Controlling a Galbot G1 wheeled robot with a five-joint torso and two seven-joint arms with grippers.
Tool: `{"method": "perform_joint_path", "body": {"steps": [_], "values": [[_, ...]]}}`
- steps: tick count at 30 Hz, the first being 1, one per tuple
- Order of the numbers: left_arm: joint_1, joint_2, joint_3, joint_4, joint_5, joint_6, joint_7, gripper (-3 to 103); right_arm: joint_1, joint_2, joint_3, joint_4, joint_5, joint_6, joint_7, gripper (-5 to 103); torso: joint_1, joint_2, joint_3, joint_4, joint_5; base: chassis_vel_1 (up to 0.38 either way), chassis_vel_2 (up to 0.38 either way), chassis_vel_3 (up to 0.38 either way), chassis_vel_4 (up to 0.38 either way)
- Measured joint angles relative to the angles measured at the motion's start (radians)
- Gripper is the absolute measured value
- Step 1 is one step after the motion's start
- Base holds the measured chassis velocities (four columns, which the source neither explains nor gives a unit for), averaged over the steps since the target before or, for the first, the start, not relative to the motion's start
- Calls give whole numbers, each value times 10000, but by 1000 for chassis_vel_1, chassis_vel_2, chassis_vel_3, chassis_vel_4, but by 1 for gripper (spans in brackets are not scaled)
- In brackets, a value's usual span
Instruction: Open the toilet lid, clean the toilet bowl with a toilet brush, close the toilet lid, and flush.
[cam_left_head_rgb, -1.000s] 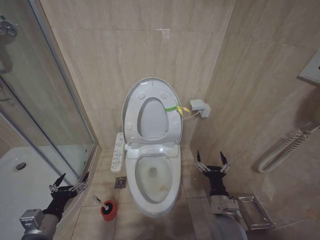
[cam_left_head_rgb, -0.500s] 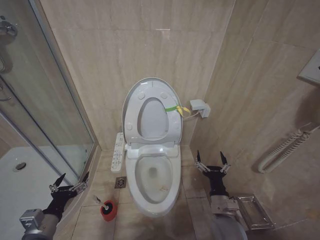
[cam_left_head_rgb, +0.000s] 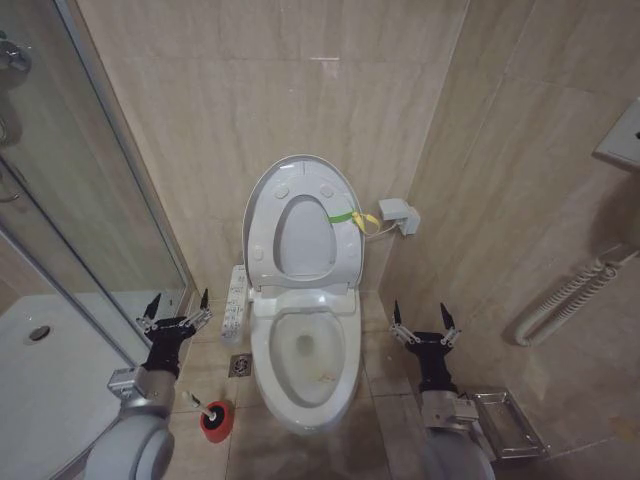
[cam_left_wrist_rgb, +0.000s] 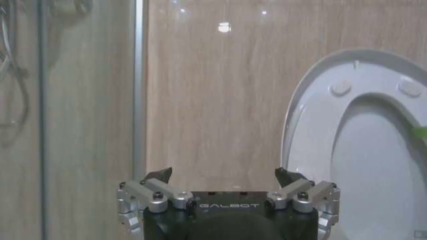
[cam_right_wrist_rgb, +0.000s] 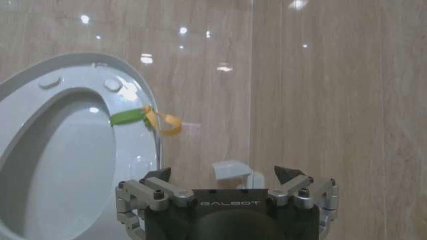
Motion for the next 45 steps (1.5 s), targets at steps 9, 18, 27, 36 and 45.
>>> {"method": "perform_joint_path", "body": {"steps": [9, 18, 27, 36, 45], "values": [[1100, 171, -179, -744, 394, -141, -145, 100, -6, 0, -3, 0, 0, 0, -1, 100, -2, 0, -1, -1, -5, 0, 0, 0, 0], [1714, 727, -443, 31, 197, -1024, 271, 100, -7, 0, -2, 0, 0, -1, 0, 100, -2, 0, -1, 0, -9, 0, 0, 0, 0], [1740, 1340, -1257, 1031, -736, -1376, 64, 100, -7, 0, -3, 2, 0, -1, 0, 100, -2, 0, -1, -1, -9, 0, 0, 0, 0], [1413, 1676, -2075, 2394, -1290, -2424, 839, 100, -7, 1, -3, 2, 0, -1, -4, 100, -2, 0, -1, -2, -10, 0, 0, 0, 0], [826, 520, -2911, 3555, -1914, -3568, 3657, 100, -7, 0, -3, 2, 0, -1, 0, 100, -2, 0, -1, -1, -9, 0, 0, 0, 0]]}}
